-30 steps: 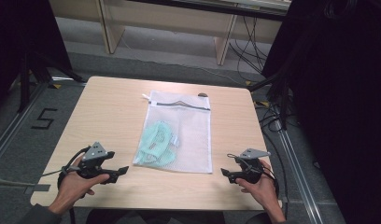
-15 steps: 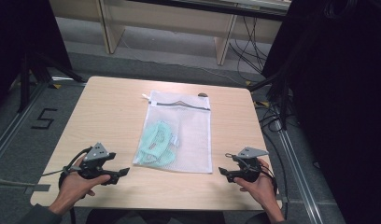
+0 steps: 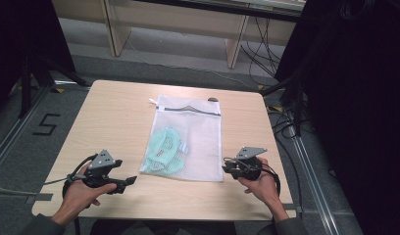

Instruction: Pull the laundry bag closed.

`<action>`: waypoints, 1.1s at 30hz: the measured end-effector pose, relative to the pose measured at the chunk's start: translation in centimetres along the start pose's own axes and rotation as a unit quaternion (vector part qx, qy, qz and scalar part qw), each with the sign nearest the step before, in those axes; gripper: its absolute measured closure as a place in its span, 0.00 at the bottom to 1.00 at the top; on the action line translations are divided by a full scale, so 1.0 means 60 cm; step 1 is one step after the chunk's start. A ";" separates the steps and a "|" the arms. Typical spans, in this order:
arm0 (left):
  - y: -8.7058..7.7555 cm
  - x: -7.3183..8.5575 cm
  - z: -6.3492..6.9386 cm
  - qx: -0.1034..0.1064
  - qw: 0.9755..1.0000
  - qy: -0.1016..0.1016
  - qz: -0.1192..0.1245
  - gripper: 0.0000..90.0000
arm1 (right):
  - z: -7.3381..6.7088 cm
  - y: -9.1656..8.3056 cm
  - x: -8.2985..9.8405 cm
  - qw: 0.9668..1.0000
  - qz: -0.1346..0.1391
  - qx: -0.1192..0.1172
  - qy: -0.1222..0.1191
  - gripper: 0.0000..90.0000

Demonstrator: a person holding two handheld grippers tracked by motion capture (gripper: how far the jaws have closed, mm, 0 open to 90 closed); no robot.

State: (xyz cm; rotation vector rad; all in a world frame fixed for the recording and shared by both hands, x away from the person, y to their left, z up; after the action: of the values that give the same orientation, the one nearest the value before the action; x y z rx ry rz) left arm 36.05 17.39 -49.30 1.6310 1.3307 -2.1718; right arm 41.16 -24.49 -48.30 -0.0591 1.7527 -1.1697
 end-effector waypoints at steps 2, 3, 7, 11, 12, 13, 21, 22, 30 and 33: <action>0.001 0.000 0.000 0.002 1.000 0.001 -0.001 0.19 | -0.002 0.010 -0.005 1.000 0.004 0.000 -0.006 0.93; 0.001 0.000 0.001 0.002 1.000 0.001 -0.002 0.19 | -0.002 0.016 -0.007 1.000 0.002 0.000 -0.016 0.95; 0.002 -0.001 0.002 0.001 1.000 0.008 0.000 0.16 | -0.010 0.034 -0.013 0.999 -0.024 -0.008 -0.031 1.00; 0.005 -0.003 0.004 0.006 1.000 0.001 0.008 0.17 | -0.014 0.050 -0.021 0.998 -0.044 -0.010 -0.036 1.00; 0.005 -0.004 0.005 0.001 1.000 0.006 0.006 0.17 | -0.016 0.053 -0.022 0.998 -0.049 -0.011 -0.032 1.00; 0.007 -0.005 0.005 0.002 1.000 0.010 0.010 0.19 | -0.016 0.056 -0.023 0.998 -0.050 -0.011 -0.035 1.00; 0.018 -0.019 0.011 0.014 1.000 0.016 0.011 0.55 | -0.019 0.073 -0.029 0.996 -0.061 -0.013 -0.057 1.00; 0.023 -0.022 0.013 0.021 1.000 0.014 0.011 0.55 | -0.017 0.073 -0.030 0.996 -0.062 -0.011 -0.062 1.00; 0.068 -0.044 0.024 0.051 0.998 0.036 0.011 0.92 | -0.016 0.088 -0.032 0.995 -0.070 -0.010 -0.075 1.00; 0.078 -0.047 0.027 0.055 0.998 0.021 0.006 0.96 | -0.020 0.090 -0.032 0.995 -0.070 -0.012 -0.073 1.00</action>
State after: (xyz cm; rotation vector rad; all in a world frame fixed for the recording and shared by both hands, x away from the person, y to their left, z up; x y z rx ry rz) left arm 38.63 12.33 -49.59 1.7275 1.2271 -2.2535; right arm 43.66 -19.83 -50.80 -0.2799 1.6539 -1.2144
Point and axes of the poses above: each handheld gripper's, and its own axes: y roughly forward along the jaws, x roughly out of its underside, z roughly to its right, the point moved 3 cm from there along y, roughly forward along the jaws, and after that the axes turned 6 degrees about y, right-handed, at the moved point
